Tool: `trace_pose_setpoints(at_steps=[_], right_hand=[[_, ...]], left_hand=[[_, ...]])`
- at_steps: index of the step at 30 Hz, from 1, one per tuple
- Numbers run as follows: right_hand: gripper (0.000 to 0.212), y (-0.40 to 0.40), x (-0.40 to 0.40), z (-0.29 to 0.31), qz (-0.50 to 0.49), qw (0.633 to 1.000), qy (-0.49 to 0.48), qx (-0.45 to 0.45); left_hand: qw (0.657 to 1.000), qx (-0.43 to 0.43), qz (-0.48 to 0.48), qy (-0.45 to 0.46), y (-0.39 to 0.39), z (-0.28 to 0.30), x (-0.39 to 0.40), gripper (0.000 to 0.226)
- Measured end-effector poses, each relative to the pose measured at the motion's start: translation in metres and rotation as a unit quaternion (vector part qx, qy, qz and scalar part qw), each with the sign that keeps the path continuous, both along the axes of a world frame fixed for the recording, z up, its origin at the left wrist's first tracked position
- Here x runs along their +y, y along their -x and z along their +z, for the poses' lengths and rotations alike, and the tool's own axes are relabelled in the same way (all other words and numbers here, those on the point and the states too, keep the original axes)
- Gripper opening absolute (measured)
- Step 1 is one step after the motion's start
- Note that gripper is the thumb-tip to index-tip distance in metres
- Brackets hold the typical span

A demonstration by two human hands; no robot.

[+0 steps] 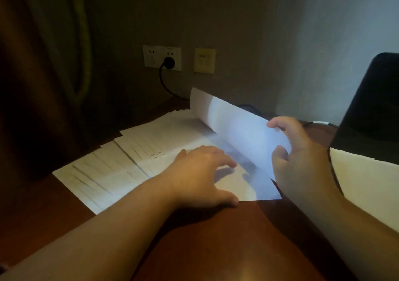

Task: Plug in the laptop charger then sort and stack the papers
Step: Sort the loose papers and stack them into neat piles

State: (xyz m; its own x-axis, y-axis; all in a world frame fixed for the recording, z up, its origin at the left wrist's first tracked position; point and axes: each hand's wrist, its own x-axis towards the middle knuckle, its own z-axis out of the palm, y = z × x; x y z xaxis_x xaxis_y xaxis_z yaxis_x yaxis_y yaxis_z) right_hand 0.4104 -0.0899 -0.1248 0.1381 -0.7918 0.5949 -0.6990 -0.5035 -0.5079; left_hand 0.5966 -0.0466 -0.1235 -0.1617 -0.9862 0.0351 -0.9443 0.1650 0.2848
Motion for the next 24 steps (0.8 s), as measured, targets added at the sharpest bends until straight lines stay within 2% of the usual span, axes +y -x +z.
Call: trace_pose_setpoints(at_steps=[6,12,17,21,24], right_hand=[[0.045,0.002,-0.002,-0.005,0.057,0.998,-0.008,-0.003],[0.044,0.002,-0.004,-0.01,0.143,0.986,0.01,0.08],[0.034,0.001,-0.002,-0.013,0.215,0.961,-0.027,0.17],[0.049,-0.001,0.0,-0.015,0.241,0.937,-0.02,0.252],[0.053,-0.001,0.0,-0.014,0.242,0.935,-0.001,0.261]], left_hand=[[0.999,0.029,-0.024,0.018,0.001,0.0,0.0,0.072],[0.998,0.054,-0.007,0.028,-0.004,-0.002,-0.006,0.075],[0.995,0.078,0.008,0.06,-0.01,-0.004,-0.008,0.052],[0.993,0.099,0.03,0.063,-0.014,-0.005,-0.011,0.03],[0.99,0.12,0.039,0.062,-0.016,-0.007,-0.015,0.03]])
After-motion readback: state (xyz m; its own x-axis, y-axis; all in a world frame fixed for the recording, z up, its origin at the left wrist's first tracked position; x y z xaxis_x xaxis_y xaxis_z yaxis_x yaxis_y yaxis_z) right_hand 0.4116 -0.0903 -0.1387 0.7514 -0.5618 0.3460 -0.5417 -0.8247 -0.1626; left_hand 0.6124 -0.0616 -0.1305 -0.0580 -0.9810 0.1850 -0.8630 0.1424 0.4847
